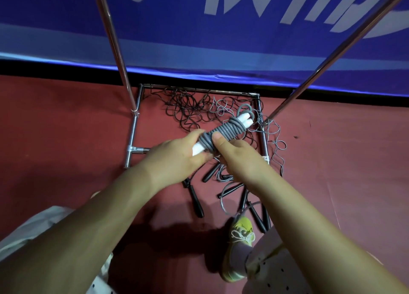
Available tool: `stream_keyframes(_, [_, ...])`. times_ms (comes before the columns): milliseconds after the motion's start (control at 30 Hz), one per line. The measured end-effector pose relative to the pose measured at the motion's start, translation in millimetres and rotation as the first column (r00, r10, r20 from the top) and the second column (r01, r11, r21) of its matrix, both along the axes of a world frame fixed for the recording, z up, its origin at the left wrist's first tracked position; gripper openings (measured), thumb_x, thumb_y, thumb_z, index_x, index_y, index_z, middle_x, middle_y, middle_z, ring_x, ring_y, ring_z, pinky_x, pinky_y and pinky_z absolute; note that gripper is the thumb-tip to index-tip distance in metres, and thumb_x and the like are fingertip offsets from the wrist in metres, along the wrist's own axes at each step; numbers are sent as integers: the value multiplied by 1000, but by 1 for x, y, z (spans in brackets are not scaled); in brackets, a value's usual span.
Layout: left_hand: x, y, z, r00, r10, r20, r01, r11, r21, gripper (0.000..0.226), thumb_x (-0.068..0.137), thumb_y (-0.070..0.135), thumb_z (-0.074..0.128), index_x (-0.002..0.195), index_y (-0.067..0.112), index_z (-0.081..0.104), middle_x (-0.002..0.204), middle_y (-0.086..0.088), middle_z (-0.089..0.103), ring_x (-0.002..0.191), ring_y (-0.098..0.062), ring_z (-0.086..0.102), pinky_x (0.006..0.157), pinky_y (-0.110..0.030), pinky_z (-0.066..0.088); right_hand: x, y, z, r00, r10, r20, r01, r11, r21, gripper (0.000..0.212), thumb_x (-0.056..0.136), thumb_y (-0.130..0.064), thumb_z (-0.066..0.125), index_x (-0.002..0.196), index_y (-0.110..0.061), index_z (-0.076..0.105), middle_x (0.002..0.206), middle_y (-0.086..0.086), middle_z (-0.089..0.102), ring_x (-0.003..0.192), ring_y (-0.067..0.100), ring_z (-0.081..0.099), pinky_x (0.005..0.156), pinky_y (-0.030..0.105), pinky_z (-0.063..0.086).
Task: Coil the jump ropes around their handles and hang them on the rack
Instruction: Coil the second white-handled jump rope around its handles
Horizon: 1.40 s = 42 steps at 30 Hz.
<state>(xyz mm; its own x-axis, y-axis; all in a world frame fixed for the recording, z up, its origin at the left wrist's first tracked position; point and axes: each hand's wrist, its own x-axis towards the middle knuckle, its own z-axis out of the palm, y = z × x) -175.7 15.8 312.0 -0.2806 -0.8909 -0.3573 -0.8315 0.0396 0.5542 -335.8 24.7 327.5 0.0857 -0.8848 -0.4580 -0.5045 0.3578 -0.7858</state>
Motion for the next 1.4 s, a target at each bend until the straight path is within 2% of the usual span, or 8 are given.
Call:
stream_keyframes(167, [11, -1, 6, 858, 146, -492, 51, 929, 366, 17, 96, 49, 42, 99, 39, 56, 85, 22, 62, 90, -1, 54, 87, -21, 42, -4, -1, 7, 997, 75, -11, -76, 992, -98, 33, 100, -42, 41, 77, -26, 58, 68, -17, 60, 64, -5, 52, 59, 15, 36])
stream_keyframes(300, [14, -6, -2, 760, 172, -627, 25, 956, 293, 16, 94, 21, 57, 109, 25, 59, 109, 12, 66, 102, -1, 61, 101, -23, 43, -8, -1, 4, 980, 191, 53, -184, 976, -113, 26, 100, -39, 44, 115, -26, 61, 115, -8, 66, 106, 5, 59, 92, 22, 42])
stream_keyframes(567, [10, -7, -10, 747, 186, -638, -34, 969, 243, 47, 54, 50, 69, 98, 36, 61, 105, 5, 71, 103, -16, 66, 97, -39, 49, -12, -3, 3, 950, 263, 167, -259, 965, -45, 19, 103, -20, 41, 97, -23, 59, 93, -4, 59, 88, 11, 53, 84, 23, 43])
stream_keyframes(700, [8, -4, -14, 772, 192, -606, -67, 973, 223, 47, 50, 53, 67, 91, 36, 56, 91, 3, 67, 80, -21, 64, 73, -39, 52, -14, -5, 3, 943, 283, 172, -284, 959, -21, 22, 101, -20, 44, 86, -27, 57, 87, -7, 60, 78, 1, 54, 78, 18, 43])
stream_keyframes(800, [9, -5, -12, 755, 207, -622, -111, 976, 190, 46, 49, 49, 69, 91, 33, 57, 98, 2, 68, 94, -20, 66, 88, -44, 52, -15, -9, 0, 943, 238, 234, -246, 969, 6, 28, 96, -38, 53, 84, -16, 66, 85, 3, 68, 78, 5, 60, 80, 26, 44])
stream_keyframes(1000, [10, -3, 2, 488, 366, -793, 6, 907, 422, 42, 54, 28, 68, 92, 13, 57, 61, 6, 57, 48, -4, 50, 44, -17, 39, -39, -14, 6, 841, 137, 523, -274, 942, 194, 43, 88, -44, 43, 98, -7, 63, 77, 8, 72, 69, 20, 63, 64, 29, 42])
stream_keyframes(1233, [20, -9, 2, 362, 468, -806, -26, 869, 494, 43, 51, 35, 66, 86, 11, 57, 59, 5, 52, 48, -7, 46, 40, -17, 36, -48, -11, -7, 858, 386, 339, -417, 909, 19, 27, 90, -25, 50, 87, -11, 73, 93, 4, 74, 99, 12, 66, 102, 26, 42])
stream_keyframes(1400, [26, -16, 2, 308, 493, -814, -80, 866, 494, 42, 51, 35, 66, 85, 11, 57, 60, 3, 50, 48, -8, 46, 40, -17, 35, -41, -12, -8, 900, 339, 272, -314, 940, -134, 12, 86, -22, 62, 78, -17, 69, 73, -3, 68, 74, 12, 59, 75, 33, 48])
